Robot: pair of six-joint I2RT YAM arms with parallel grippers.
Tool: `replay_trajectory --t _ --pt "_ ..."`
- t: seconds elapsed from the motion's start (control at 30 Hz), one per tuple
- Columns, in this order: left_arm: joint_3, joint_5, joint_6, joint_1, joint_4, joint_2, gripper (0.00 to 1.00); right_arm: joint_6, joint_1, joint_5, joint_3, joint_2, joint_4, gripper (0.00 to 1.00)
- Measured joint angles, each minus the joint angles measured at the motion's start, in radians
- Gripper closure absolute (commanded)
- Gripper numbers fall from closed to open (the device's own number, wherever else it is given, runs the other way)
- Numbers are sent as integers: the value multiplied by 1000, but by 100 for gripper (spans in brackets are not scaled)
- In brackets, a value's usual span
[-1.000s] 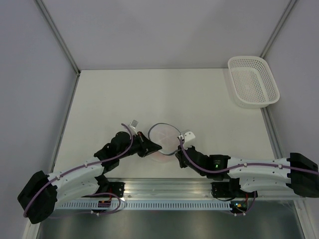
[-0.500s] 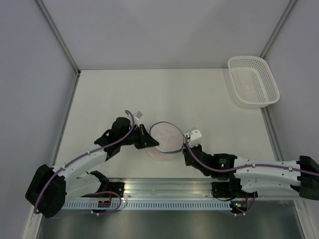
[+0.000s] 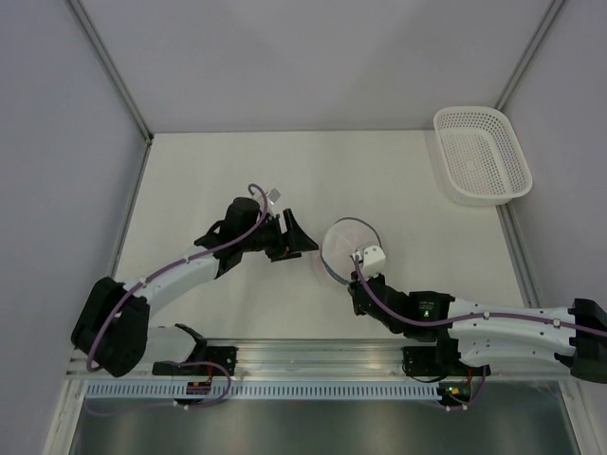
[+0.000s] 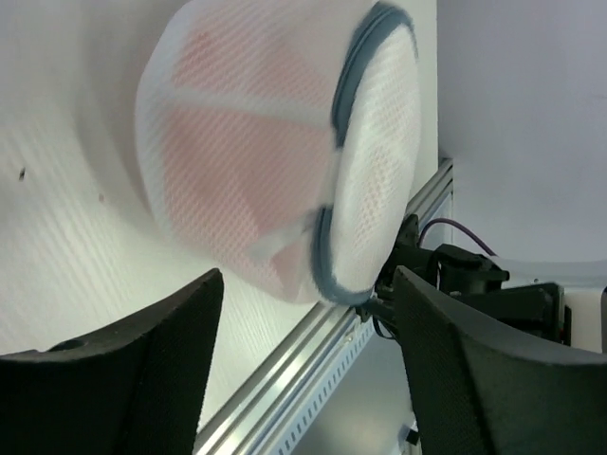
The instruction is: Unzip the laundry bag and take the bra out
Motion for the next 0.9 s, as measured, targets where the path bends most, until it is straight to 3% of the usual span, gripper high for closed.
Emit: replay_trajectory --t 0.13,0.3,0.57,0.67,0.73,0.77,0.83,0.9 --pt "-191 -76 -89 -13 -11 -200 16 -18 0 -32 0 0 42 100" --pt "-321 -167 -221 -117 3 -360 15 -60 0 -104 0 -1 124 100" --pt "-353 -287 -369 -260 121 -301 15 -85 0 -206 0 11 220 100" --pt "-353 -332 -407 -283 145 -255 20 -86 0 -241 0 22 248 100" --pt "-352 -354 -423 -290 162 -238 34 -89 0 -263 0 37 257 100" --pt "-351 -361 -430 -292 171 -231 53 -91 0 -277 0 47 260 100" --pt "-349 -376 -447 -294 182 -220 79 -95 0 -296 0 63 262 100" --pt "-349 -386 -452 -296 190 -219 98 -98 0 -306 0 76 261 100"
